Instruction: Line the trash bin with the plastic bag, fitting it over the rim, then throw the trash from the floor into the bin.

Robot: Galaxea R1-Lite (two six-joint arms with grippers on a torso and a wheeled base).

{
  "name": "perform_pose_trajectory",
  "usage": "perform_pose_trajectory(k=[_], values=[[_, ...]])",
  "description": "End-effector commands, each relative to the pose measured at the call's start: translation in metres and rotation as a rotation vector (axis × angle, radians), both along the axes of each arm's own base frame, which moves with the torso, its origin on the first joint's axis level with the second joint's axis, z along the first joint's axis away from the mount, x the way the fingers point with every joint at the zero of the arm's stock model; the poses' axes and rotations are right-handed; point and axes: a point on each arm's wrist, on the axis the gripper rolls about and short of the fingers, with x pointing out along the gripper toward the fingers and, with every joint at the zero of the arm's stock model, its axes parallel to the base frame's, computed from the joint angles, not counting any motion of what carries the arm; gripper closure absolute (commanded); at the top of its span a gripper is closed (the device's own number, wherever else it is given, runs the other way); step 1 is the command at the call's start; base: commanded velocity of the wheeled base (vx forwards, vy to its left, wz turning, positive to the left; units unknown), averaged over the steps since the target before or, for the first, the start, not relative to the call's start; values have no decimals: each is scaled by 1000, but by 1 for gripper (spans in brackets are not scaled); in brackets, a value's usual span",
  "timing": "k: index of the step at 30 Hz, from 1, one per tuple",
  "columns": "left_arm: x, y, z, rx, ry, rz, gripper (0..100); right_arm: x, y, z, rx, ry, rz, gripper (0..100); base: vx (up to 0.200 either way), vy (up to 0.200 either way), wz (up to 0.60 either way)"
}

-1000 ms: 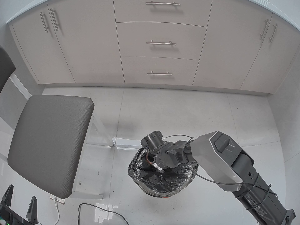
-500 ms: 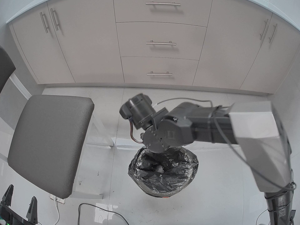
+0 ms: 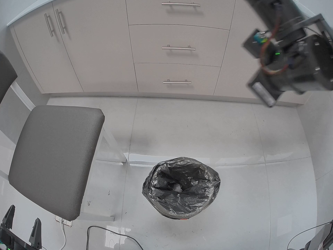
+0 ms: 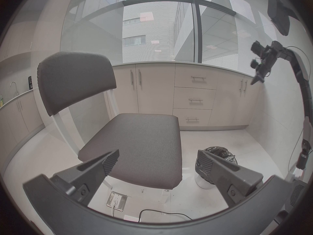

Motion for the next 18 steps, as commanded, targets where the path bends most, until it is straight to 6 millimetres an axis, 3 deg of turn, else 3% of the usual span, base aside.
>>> perform_pose_trajectory(k=[1, 4, 8, 9, 10, 13, 14, 16, 17, 18], values=[[0, 0, -5, -1, 4, 0, 0, -99, -159, 55, 56, -18, -235, 100, 0, 0, 0], [0, 0, -5, -1, 4, 0, 0, -130, -187, 55, 80, 19, -269, 100, 0, 0, 0], [0, 0, -5, -1, 4, 0, 0, -199, -219, 50, 171, 26, -317, 100, 0, 0, 0], [0, 0, -5, -1, 4, 0, 0, -207, -221, 49, 178, 22, -322, 100, 0, 0, 0], [0, 0, -5, -1, 4, 0, 0, -234, -227, 44, 198, 2, -344, 100, 0, 0, 0], [0, 0, -5, -1, 4, 0, 0, -291, -230, 33, 268, -90, -360, 100, 0, 0, 0], [0, 0, -5, -1, 4, 0, 0, -299, -229, 30, 281, -110, -356, 100, 0, 0, 0], [0, 0, -5, -1, 4, 0, 0, -349, -226, 14, 341, -229, -322, 100, 0, 0, 0], [0, 0, -5, -1, 4, 0, 0, -349, -226, 14, 341, -229, -322, 100, 0, 0, 0], [0, 0, -5, -1, 4, 0, 0, -390, -221, -5, 373, -341, -307, 100, 0, 0, 0]])
